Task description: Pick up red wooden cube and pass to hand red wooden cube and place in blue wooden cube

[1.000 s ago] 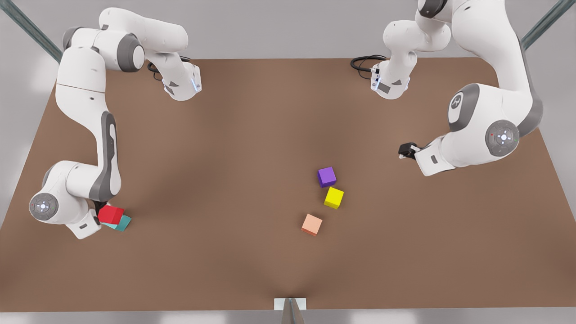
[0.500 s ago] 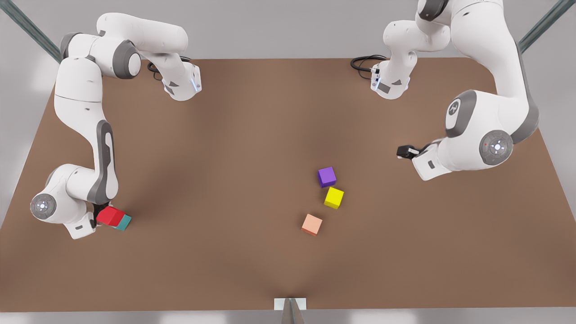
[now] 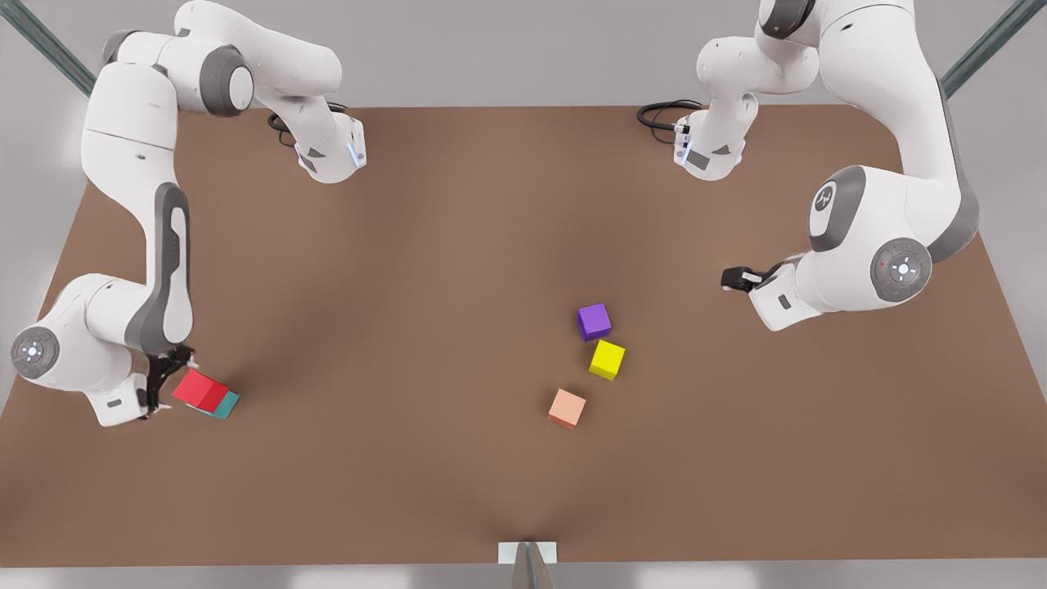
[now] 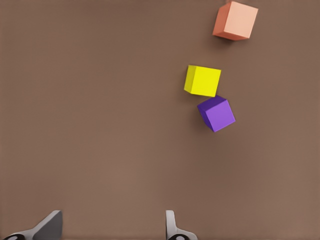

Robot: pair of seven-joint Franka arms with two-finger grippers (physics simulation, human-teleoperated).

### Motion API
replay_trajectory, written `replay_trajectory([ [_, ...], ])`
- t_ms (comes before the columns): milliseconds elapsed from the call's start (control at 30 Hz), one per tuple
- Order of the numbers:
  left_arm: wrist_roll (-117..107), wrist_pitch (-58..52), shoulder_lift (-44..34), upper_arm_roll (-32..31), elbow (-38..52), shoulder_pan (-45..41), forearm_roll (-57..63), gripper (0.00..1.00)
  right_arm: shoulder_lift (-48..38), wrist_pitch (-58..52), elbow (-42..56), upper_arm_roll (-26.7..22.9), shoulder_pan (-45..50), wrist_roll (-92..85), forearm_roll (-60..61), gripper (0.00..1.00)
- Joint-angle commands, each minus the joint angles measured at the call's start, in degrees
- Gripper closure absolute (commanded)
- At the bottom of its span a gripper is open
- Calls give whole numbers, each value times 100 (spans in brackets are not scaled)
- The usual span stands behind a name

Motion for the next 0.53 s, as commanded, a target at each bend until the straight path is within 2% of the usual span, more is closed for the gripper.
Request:
replay_trajectory([
  [0,-137,23,-6,-2,3,-7,3,0,-164,-1432,278,1,119,1573,332,0],
  [133,-163,5,-15,-10,11,-7,3,0,-156,-2863,1190,-8,575,7855,525,0],
  [167,-321,-4,-15,-19,11,-24,3,0,-155,-3321,1577,-8,629,8341,481,0],
  [233,-383,-12,-15,-19,20,-68,3,0,-1322,-3227,1036,-8,812,8343,324,0],
  [300,-383,14,-6,-10,20,-59,12,0,-2704,-2242,-741,1,971,8343,77,0],
  [433,-392,-30,-15,-98,134,-200,-5,0,-2757,-2541,-609,1,1042,8457,-108,0],
  [500,-594,-417,-15,-89,222,-165,3,0,-2766,-2523,-636,-8,1033,8457,-108,0],
])
